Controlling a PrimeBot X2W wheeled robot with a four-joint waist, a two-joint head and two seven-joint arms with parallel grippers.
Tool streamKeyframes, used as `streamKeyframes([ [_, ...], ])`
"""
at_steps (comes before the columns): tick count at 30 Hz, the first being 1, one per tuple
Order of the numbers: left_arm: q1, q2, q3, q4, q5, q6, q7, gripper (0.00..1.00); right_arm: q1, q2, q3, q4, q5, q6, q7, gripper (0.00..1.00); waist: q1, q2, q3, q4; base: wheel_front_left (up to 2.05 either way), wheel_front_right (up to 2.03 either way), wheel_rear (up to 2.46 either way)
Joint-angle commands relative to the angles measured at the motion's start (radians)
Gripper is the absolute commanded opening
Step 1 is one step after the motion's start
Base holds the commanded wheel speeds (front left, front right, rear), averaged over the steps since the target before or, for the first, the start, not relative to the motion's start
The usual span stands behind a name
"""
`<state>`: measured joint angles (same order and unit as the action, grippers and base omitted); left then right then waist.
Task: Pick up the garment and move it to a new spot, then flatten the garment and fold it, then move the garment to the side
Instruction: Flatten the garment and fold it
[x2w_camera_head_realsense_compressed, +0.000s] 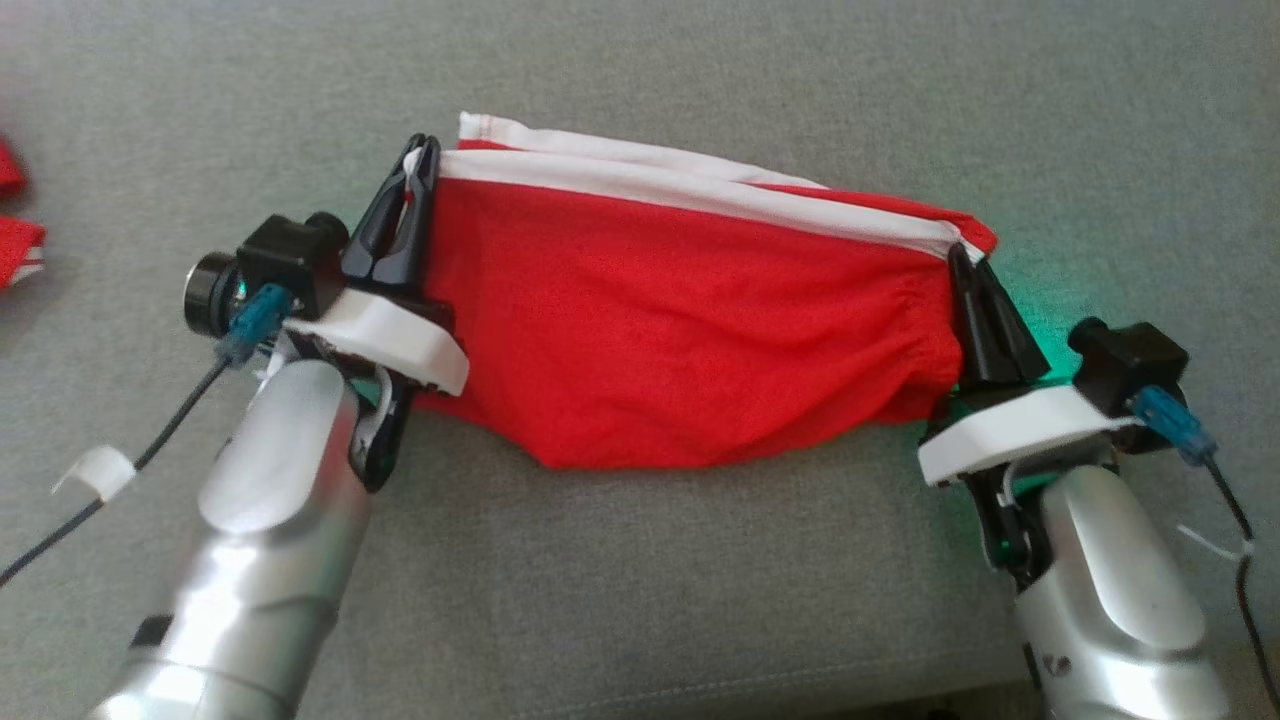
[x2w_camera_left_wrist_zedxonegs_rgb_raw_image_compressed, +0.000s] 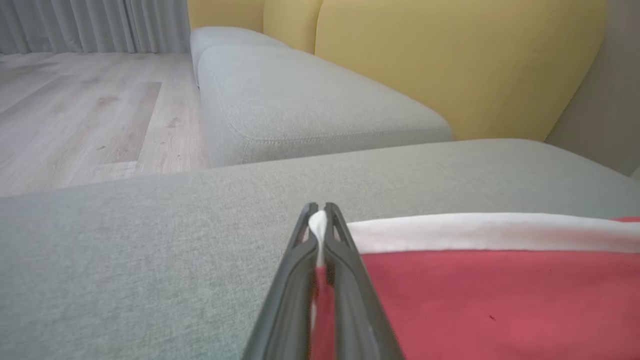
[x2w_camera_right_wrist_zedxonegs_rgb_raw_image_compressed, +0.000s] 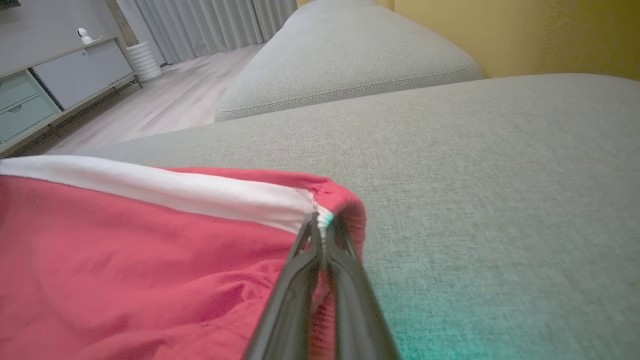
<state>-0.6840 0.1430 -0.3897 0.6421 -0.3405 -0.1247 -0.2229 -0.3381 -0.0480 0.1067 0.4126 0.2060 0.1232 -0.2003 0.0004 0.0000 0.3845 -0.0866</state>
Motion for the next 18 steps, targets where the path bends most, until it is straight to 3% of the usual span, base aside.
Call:
streamKeyframes([
  [1, -0.043, 0.018, 0.021, 0.004, 0.002, -0.004, -0.015, 0.0, -0.019, -0.002, 0.028, -0.011, 0.008, 0.008, -0.015, 0.0, -0.0004, 0.0, 0.019, -0.015, 0.0, 0.0, 0.0],
  [4, -0.09, 0.006, 0.013, 0.078, 0.0, -0.005, -0.024, 0.0, -0.046, -0.002, 0.039, 0.027, 0.019, 0.008, -0.029, 0.0, -0.0004, 0.0, 0.023, -0.017, 0.0, 0.0, 0.0],
  [5, -0.102, 0.002, 0.012, 0.097, 0.0, -0.005, -0.027, 0.0, -0.052, -0.002, 0.043, 0.038, 0.022, 0.008, -0.033, 0.22, -0.0004, 0.0, 0.022, -0.017, 0.0, 0.0, 0.0],
  [6, -0.113, -0.001, 0.012, 0.11, 0.001, -0.005, -0.03, 0.04, -0.057, -0.002, 0.046, 0.047, 0.026, 0.008, -0.037, 0.51, -0.0004, 0.0, 0.021, -0.017, 0.0, 0.0, 0.0],
  [7, -0.122, -0.005, 0.011, 0.119, 0.004, -0.005, -0.033, 0.41, -0.062, -0.002, 0.05, 0.055, 0.029, 0.008, -0.04, 1.0, -0.0004, 0.0, 0.019, -0.018, 0.0, 0.0, 0.0],
  [8, -0.128, -0.007, 0.008, 0.124, 0.007, -0.005, -0.035, 0.61, -0.065, -0.002, 0.054, 0.063, 0.033, 0.008, -0.043, 1.0, -0.0004, 0.0, 0.016, -0.018, 0.0, 0.0, 0.0],
  [9, -0.135, -0.013, 0.001, 0.127, 0.014, -0.005, -0.037, 1.0, -0.07, -0.002, 0.058, 0.074, 0.038, 0.008, -0.049, 1.0, -0.0004, 0.0, 0.01, -0.017, 0.0, 0.0, 0.0],
  [18, -0.054, -0.028, -0.015, 0.03, 0.014, -0.006, -0.039, 1.0, -0.022, -0.002, 0.014, 0.061, 0.009, 0.008, -0.06, 1.0, -0.0004, 0.0, -0.054, 0.004, 0.0, 0.0, 0.0],
])
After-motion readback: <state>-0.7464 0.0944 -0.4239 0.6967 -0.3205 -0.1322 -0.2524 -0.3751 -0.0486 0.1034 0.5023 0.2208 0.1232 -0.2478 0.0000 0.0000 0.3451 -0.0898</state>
